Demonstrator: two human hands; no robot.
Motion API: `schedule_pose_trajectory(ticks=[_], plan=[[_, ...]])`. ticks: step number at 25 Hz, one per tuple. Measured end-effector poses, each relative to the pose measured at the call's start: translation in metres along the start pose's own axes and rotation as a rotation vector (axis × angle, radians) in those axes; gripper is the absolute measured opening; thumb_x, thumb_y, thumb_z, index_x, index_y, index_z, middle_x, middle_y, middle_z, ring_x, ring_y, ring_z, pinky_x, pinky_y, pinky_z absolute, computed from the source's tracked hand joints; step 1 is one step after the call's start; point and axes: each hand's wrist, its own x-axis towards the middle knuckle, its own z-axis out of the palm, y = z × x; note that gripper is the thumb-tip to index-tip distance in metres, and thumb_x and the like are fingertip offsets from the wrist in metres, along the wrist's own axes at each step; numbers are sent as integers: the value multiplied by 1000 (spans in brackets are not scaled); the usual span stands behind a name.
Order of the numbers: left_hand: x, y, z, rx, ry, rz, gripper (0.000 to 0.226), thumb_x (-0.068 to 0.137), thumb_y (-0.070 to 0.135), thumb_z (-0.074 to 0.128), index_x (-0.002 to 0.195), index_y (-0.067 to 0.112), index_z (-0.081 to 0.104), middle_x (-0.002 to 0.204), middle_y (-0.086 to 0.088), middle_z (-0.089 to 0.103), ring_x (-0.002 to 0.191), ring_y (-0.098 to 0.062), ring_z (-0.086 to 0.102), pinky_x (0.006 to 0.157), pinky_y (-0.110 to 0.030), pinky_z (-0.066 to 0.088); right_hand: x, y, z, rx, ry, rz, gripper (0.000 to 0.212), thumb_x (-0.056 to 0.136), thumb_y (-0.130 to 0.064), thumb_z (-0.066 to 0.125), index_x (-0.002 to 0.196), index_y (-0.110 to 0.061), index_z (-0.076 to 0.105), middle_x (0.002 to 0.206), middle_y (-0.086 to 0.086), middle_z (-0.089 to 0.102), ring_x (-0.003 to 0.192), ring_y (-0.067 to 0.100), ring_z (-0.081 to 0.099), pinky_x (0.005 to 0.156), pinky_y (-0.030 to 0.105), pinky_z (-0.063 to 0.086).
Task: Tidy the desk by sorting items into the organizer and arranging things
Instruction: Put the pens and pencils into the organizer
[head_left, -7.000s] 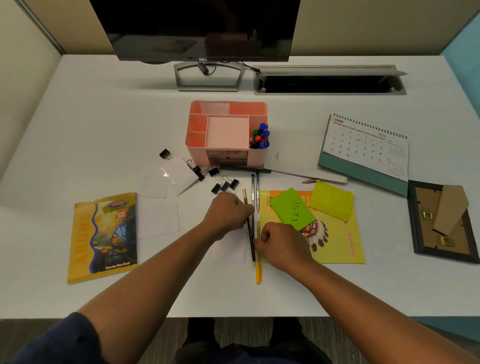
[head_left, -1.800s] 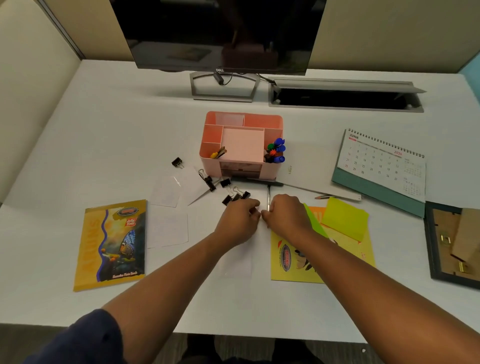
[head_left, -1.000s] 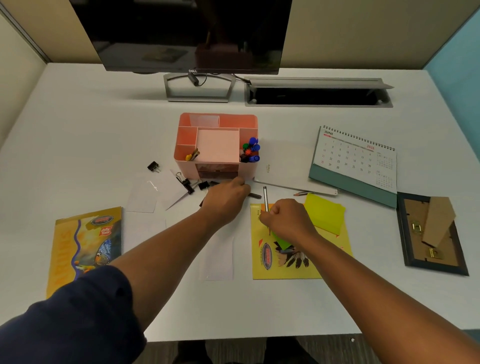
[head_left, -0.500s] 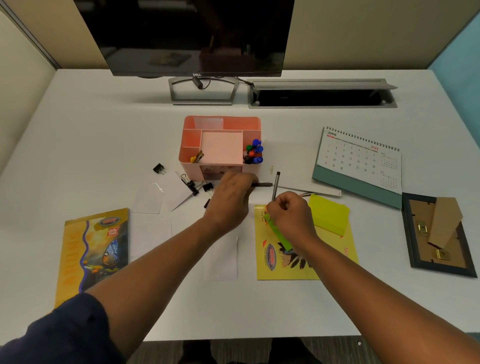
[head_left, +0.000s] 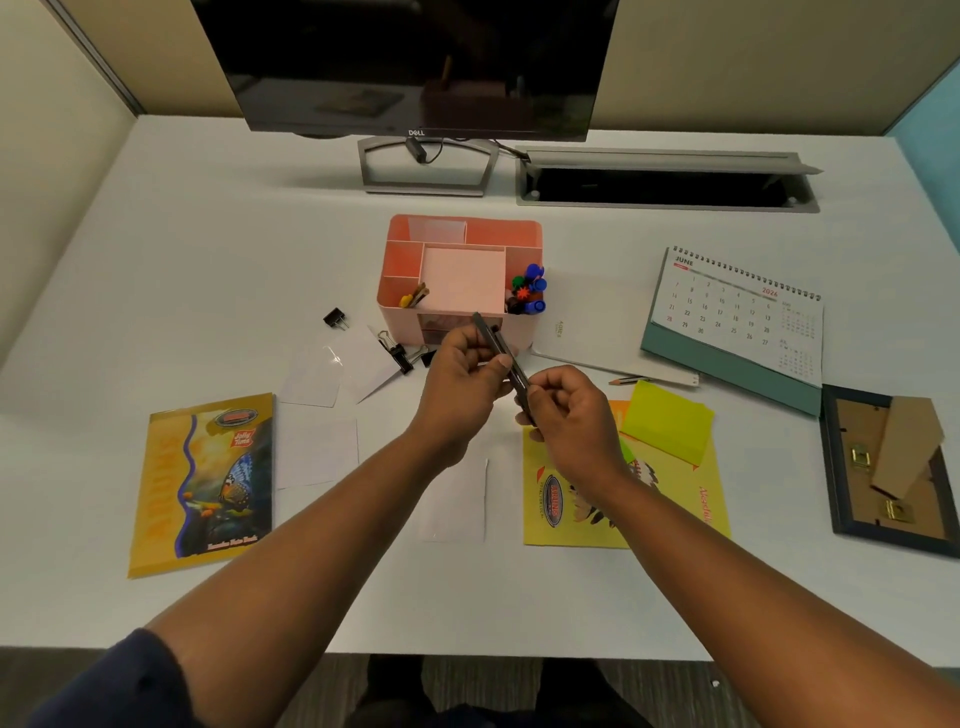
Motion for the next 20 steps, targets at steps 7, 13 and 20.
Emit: schedule_pose_trajectory(ticks=[7,13,20], plan=[[-10,14,-12,-153,-21,-10,35,90,10,71,119,4,53,102,-14,73,93,-23,74,82,-33,59,-7,-12,1,226,48,3,11,97,-10,63,103,-15,69,88,4,75,76,17,73,64,27,59],[-14,34,-18,-336,44,74,18,93,10,66,109,11,57,104,-8,74,99,-23,73,87,-36,59,0,-38,5,510,33,6,18,92,-1,65,106,-10,71,92,9,77,87,26,74,77,27,59],[7,36,-51,94,582,408,10,103,22,50,108,23,59,110,3,62,96,-16,64,72,-29,58,32,-76,-4,77,227,-385,16,92,-9,68,107,-8,74,92,3,76,86,17,72,82,37,61]])
